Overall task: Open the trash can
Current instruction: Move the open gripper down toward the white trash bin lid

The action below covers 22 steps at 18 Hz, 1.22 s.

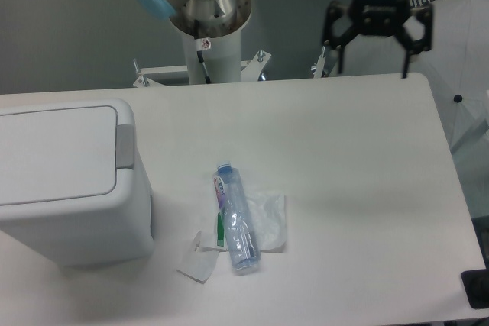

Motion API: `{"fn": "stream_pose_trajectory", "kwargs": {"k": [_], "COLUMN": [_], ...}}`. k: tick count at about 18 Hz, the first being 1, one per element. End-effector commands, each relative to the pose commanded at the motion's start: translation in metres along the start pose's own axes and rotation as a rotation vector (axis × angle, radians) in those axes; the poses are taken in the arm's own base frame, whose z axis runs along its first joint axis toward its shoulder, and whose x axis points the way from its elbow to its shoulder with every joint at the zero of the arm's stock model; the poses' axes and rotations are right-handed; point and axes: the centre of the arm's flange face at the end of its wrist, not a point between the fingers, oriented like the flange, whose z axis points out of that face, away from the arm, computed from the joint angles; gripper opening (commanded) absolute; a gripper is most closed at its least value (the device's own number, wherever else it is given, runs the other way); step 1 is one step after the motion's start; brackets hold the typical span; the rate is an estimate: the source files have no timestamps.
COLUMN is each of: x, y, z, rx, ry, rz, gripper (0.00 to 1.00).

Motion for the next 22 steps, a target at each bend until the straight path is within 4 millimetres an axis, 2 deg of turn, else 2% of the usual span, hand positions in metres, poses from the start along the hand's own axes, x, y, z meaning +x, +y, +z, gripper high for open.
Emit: {"fn": "stream_pose_trajectory", "kwargs": {"k": [3, 6, 9, 12, 17, 20, 22], "x": [0.038, 0.056, 0.070, 0.071, 0.099, 0.101, 0.115], "y": [-0.016, -0.017, -0.038, -0.054, -0.055, -0.051, -0.052], "z": [0.025, 0.046, 0.049, 0.048, 0.045, 0.052, 0.058], "rx": [-0.026, -0.056, 0.054, 0.163, 0.166, 0.151, 0.141], "ry": [0.056, 0.093, 0.187, 0.245, 0.306, 0.310, 0.323], "rz": [-0.079, -0.145, -0.255, -0.317, -0.343, -0.367, -0.342], "gripper": [1.00, 1.00, 1.00, 1.00, 1.00, 1.00, 1.00]}}
